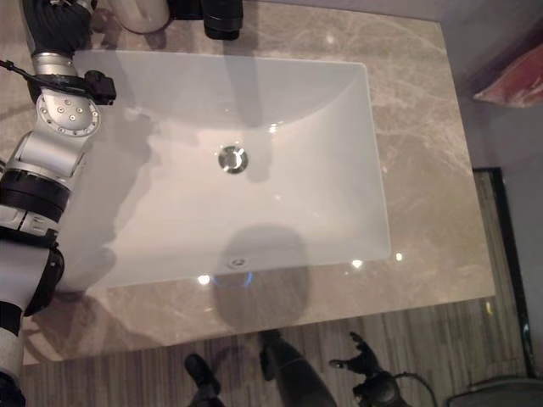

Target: Put brush and paste in cup on sink, flatten towel.

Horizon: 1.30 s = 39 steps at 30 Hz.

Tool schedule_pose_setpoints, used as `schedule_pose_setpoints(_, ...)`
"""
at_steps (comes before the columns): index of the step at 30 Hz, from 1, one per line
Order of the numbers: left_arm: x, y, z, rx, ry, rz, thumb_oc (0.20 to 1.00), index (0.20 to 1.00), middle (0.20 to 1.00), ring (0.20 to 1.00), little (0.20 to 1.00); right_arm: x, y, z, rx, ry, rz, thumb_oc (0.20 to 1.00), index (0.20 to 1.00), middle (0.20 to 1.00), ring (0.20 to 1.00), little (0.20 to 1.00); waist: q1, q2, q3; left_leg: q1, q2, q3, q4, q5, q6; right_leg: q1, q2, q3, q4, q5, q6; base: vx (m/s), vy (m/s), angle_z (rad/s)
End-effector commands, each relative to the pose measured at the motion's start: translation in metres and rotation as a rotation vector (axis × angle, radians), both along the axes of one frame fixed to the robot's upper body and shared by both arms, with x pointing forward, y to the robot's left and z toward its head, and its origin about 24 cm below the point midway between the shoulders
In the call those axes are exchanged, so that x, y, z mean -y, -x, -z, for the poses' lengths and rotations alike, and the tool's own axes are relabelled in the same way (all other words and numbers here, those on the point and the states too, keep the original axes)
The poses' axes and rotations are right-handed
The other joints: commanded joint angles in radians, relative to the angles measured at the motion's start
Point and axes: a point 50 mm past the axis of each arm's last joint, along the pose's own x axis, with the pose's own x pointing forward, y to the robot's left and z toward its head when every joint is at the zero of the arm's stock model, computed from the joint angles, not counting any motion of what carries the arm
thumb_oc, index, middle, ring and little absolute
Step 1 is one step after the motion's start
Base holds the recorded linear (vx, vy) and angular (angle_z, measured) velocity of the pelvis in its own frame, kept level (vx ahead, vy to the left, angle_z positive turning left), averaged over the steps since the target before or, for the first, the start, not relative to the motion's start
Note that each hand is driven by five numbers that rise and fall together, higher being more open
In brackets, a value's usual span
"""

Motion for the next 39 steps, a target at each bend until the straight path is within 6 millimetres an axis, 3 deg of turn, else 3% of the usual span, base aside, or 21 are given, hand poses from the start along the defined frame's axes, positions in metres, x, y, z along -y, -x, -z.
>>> schedule_pose_setpoints(1, -0.02, 0.001, 0.027, -0.026, 0.074, -0.069, 0.2, 0.2, 0.2, 0.2, 0.2, 0.015, 0.0, -0.003, 0.0, 0.063, -0.01, 1.0, 1.0, 1.0, 1.0, 1.0, -0.017, -0.022, 0.03, 0.031, 0.024, -0.086, 0.007, 0.068, -0.008, 0.084, -0.037, -0.078, -0.001, -0.049, 0.129, -0.06, 0.017, 0.02)
schedule_pose_setpoints(6, -0.016, 0.003, 0.043, -0.029, 0.1, -0.052, 0.2, 0.2, 0.2, 0.2, 0.2, 0.02, 0.008, -0.001, -0.028, 0.085, 0.009, 1.0, 1.0, 1.0, 1.0, 1.0, -0.003, -0.026, 0.027, 0.069, 0.009, -0.098, 0.007, 0.055, -0.001, 0.128, -0.054, -0.09, -0.001, -0.055, 0.131, -0.04, 0.024, 0.13)
schedule_pose_setpoints(9, -0.022, 0.009, 0.061, -0.041, 0.118, -0.053, 0.2, 0.2, 0.2, 0.2, 0.2, 0.025, 0.016, 0.002, -0.063, 0.106, 0.028, 1.0, 1.0, 1.0, 1.0, 1.0, 0.007, -0.035, 0.027, 0.104, -0.011, -0.091, 0.007, 0.069, 0.012, 0.164, -0.079, -0.106, -0.001, -0.038, 0.123, -0.1, 0.033, 0.1)
schedule_pose_setpoints(13, -0.028, 0.028, 0.092, -0.046, 0.123, -0.018, 0.2, 0.2, 0.2, 0.2, 0.2, 0.034, 0.03, 0.009, -0.138, 0.144, 0.061, 1.0, 1.0, 1.0, 1.0, 1.0, 0.044, -0.02, 0.017, 0.179, -0.034, -0.094, 0.007, 0.046, 0.03, 0.236, -0.098, -0.104, -0.001, -0.054, 0.124, -0.01, 0.099, 0.06)
schedule_pose_setpoints(15, -0.032, 0.041, 0.104, -0.042, 0.128, 0.006, 0.2, 0.2, 0.2, 0.2, 0.2, 0.036, 0.032, 0.01, -0.162, 0.155, 0.066, 1.0, 1.0, 1.0, 1.0, 1.0, 0.06, -0.01, 0.007, 0.213, -0.049, -0.094, 0.007, 0.033, 0.042, 0.266, -0.104, -0.104, -0.001, -0.061, 0.124, -0.04, 0.149, 0.04)
schedule_pose_setpoints(16, -0.036, 0.055, 0.123, -0.058, 0.154, 0.026, 0.2, 0.2, 0.2, 0.2, 0.2, 0.039, 0.038, 0.012, -0.195, 0.167, 0.058, 1.0, 1.0, 1.0, 1.0, 1.0, 0.075, 0.001, -0.006, 0.245, -0.062, -0.095, 0.007, 0.021, 0.052, 0.299, -0.111, -0.102, -0.001, -0.068, 0.127, -0.04, 0.136, 0.02)
schedule_pose_setpoints(18, -0.035, 0.063, 0.129, -0.049, 0.168, 0.063, 0.2, 0.2, 0.2, 0.2, 0.2, 0.04, 0.038, 0.012, -0.204, 0.171, 0.068, 1.0, 1.0, 1.0, 1.0, 1.0, 0.086, 0.005, -0.012, 0.258, -0.071, -0.098, 0.007, 0.016, 0.057, 0.312, -0.117, -0.104, -0.001, -0.069, 0.13, -0.06, 0.138, 0.08)
schedule_pose_setpoints(19, -0.04, 0.081, 0.148, -0.073, 0.185, 0.075, 0.2, 0.2, 0.2, 0.2, 0.2, 0.039, 0.044, 0.015, -0.233, 0.172, 0.074, 1.0, 1.0, 1.0, 1.0, 1.0, 0.106, 0.011, -0.025, 0.283, -0.089, -0.101, 0.007, 0.003, 0.07, 0.343, -0.129, -0.108, -0.001, -0.073, 0.136, -0.09, 0.168, 0.13)
schedule_pose_setpoints(21, -0.05, 0.1, 0.164, -0.099, 0.198, 0.05, 0.2, 0.2, 0.2, 0.2, 0.2, 0.04, 0.047, 0.016, -0.253, 0.174, 0.077, 1.0, 1.0, 1.0, 1.0, 1.0, 0.126, 0.014, -0.035, 0.305, -0.106, -0.109, 0.007, -0.01, 0.084, 0.367, -0.139, -0.111, -0.001, -0.069, 0.142, -0.07, 0.131, 0.02)
schedule_pose_setpoints(24, -0.065, 0.12, 0.176, -0.12, 0.195, -0.041, 0.2, 0.2, 0.2, 0.2, 0.2, 0.038, 0.051, 0.018, -0.265, 0.17, 0.09, 1.0, 1.0, 1.0, 1.0, 1.0, 0.142, 0.01, -0.049, 0.315, -0.128, -0.125, 0.007, -0.014, 0.097, 0.379, -0.152, -0.111, -0.001, -0.06, 0.147, -0.06, 0.079, 0.07)
schedule_pose_setpoints(26, -0.086, 0.148, 0.194, -0.159, 0.196, -0.173, 0.2, 0.2, 0.2, 0.2, 0.2, 0.037, 0.059, 0.021, -0.291, 0.163, 0.119, 1.0, 1.0, 1.0, 1.0, 1.0, 0.173, 0.01, -0.057, 0.336, -0.148, -0.151, 0.007, -0.03, 0.112, 0.408, -0.17, -0.128, -0.001, -0.05, 0.159, -0.09, 0.101, 0.26)
schedule_pose_setpoints(27, -0.086, 0.149, 0.193, -0.158, 0.195, -0.175, 0.2, 0.2, 0.2, 0.2, 0.2, 0.037, 0.059, 0.021, -0.291, 0.162, 0.117, 1.0, 1.0, 1.0, 1.0, 1.0, 0.17, 0.006, -0.058, 0.332, -0.152, -0.151, 0.007, -0.023, 0.113, 0.404, -0.174, -0.128, -0.001, -0.046, 0.158, -0.1, 0.126, 0.3)
schedule_pose_setpoints(28, -0.102, 0.166, 0.212, -0.212, 0.226, -0.275, 0.2, 0.2, 0.2, 0.2, 0.2, 0.037, 0.064, 0.022, -0.3, 0.152, 0.145, 1.0, 1.0, 1.0, 1.0, 1.0, 0.191, 0.002, -0.059, 0.345, -0.166, -0.176, 0.007, -0.034, 0.121, 0.427, -0.189, -0.143, -0.001, -0.039, 0.169, -0.07, 0.059, 0.23)
schedule_pose_setpoints(33, -0.117, 0.19, 0.241, -0.317, 0.284, -0.398, 0.2, 0.2, 0.2, 0.2, 0.2, 0.033, 0.076, 0.026, -0.338, 0.14, 0.171, 1.0, 1.0, 1.0, 1.0, 1.0, 0.217, -0.014, -0.058, 0.354, -0.202, -0.224, 0.007, -0.034, 0.141, 0.46, -0.231, -0.181, -0.001, -0.019, 0.181, -0.08, 0.091, 0.48)
schedule_pose_setpoints(34, -0.12, 0.195, 0.251, -0.349, 0.318, -0.419, 0.2, 0.2, 0.2, 0.2, 0.2, 0.034, 0.079, 0.027, -0.346, 0.14, 0.18, 1.0, 1.0, 1.0, 1.0, 1.0, 0.221, -0.017, -0.058, 0.357, -0.209, -0.233, 0.007, -0.035, 0.146, 0.469, -0.241, -0.19, -0.001, -0.014, 0.185, -0.08, 0.132, 0.49)
schedule_pose_setpoints(35, -0.125, 0.203, 0.276, -0.453, 0.401, -0.451, 0.2, 0.2, 0.2, 0.2, 0.2, 0.034, 0.079, 0.027, -0.349, 0.136, 0.184, 1.0, 1.0, 1.0, 1.0, 1.0, 0.223, -0.016, -0.053, 0.367, -0.216, -0.247, 0.007, -0.038, 0.15, 0.487, -0.251, -0.204, -0.001, -0.006, 0.193, -0.08, 0.117, 0.48)
schedule_pose_setpoints(36, -0.124, 0.202, 0.277, -0.456, 0.406, -0.435, 0.2, 0.2, 0.2, 0.2, 0.2, 0.034, 0.08, 0.027, -0.351, 0.135, 0.194, 1.0, 1.0, 1.0, 1.0, 1.0, 0.221, -0.023, -0.052, 0.365, -0.225, -0.256, 0.007, -0.036, 0.156, 0.49, -0.261, -0.21, -0.001, 0.002, 0.195, -0.09, 0.117, 0.47)
schedule_pose_setpoints(38, -0.121, 0.211, 0.31, -0.57, 0.552, -0.414, 0.2, 0.2, 0.2, 0.2, 0.2, 0.032, 0.08, 0.028, -0.357, 0.124, 0.206, 1.0, 1.0, 1.0, 1.0, 1.0, 0.218, -0.025, -0.046, 0.372, -0.236, -0.262, 0.007, -0.037, 0.165, 0.497, -0.273, -0.217, 0.004, 0.014, 0.199, -0.06, 0.086, 0.39)
schedule_pose_setpoints(39, -0.122, 0.211, 0.31, -0.57, 0.554, -0.412, 0.2, 0.2, 0.2, 0.2, 0.2, 0.032, 0.08, 0.028, -0.357, 0.124, 0.207, 1.0, 1.0, 1.0, 1.0, 1.0, 0.218, -0.024, -0.045, 0.373, -0.236, -0.262, 0.007, -0.037, 0.165, 0.499, -0.273, -0.217, 0.003, 0.014, 0.199, -0.07, 0.13, 0.14)
